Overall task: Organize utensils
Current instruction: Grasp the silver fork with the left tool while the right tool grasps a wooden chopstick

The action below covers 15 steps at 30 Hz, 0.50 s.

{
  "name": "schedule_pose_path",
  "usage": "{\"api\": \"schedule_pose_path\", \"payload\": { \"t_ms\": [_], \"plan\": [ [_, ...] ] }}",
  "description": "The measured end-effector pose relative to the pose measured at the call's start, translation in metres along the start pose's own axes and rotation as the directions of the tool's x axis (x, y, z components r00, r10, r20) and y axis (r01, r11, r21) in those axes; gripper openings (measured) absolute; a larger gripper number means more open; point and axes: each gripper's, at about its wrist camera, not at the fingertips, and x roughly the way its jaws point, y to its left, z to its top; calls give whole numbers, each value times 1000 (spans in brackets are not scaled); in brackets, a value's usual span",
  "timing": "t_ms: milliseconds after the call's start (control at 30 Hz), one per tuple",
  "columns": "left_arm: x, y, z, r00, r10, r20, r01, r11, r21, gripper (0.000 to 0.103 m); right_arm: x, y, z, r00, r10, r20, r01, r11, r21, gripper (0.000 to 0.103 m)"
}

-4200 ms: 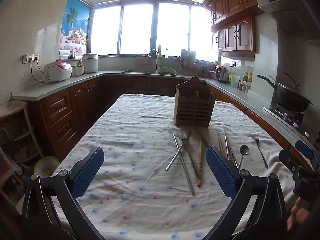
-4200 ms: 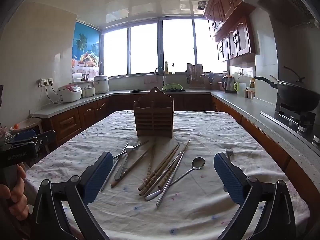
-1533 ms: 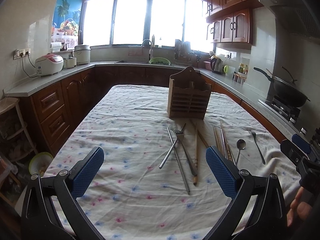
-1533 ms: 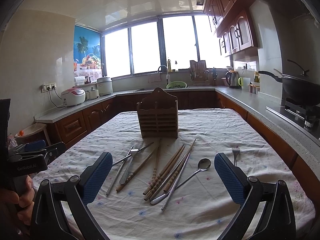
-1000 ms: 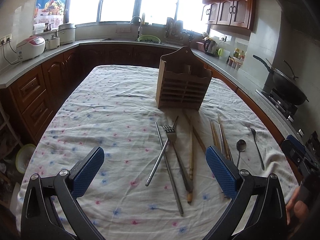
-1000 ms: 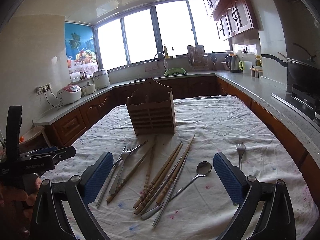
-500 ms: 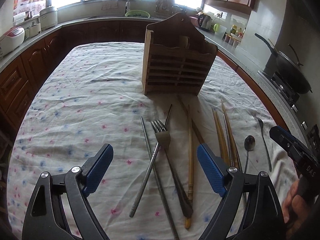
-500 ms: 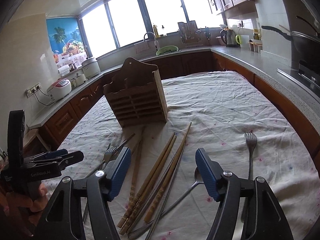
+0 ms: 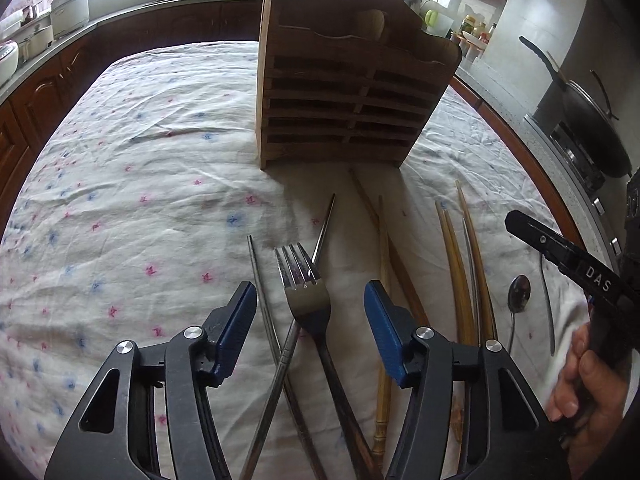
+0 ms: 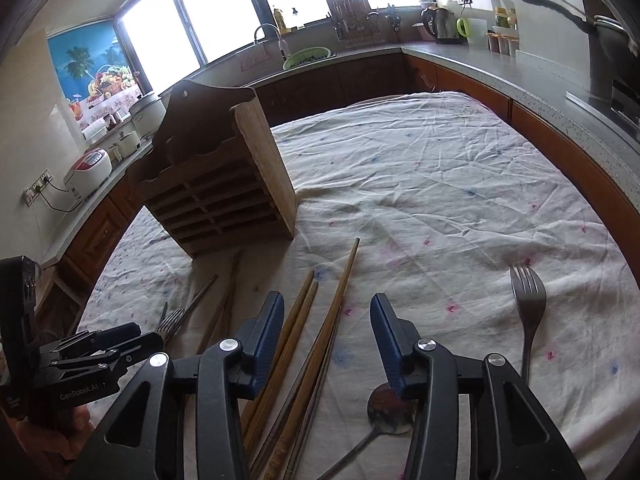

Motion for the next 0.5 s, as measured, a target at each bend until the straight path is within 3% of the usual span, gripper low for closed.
{"api": "schedule_pose_path", "payload": {
  "t_ms": [133,333,400,467,500],
  "plan": [
    [11,-2,3,999,-15,-36,15,1000,12,38,23,-7,10,999,-16,-48,18,999,28,38],
    [19,4,4,997,-33,-67,33,999,0,24,62,-6,24,992,-43,-122,46,999,20,34],
    [19,9,6,996,-53,-68,52,999,-16,24,72,-5,26,989,-57,-135,59,998,12,28],
    [19,11,8,996,-63,-67,62,998,-21,23,75,-3,29,988,-73,-135,73,997,-4,8],
    [19,12,8,996,-66,-67,64,998,-23,22,75,-5,30,989,-57,-136,59,998,10,8]
  ]
}}
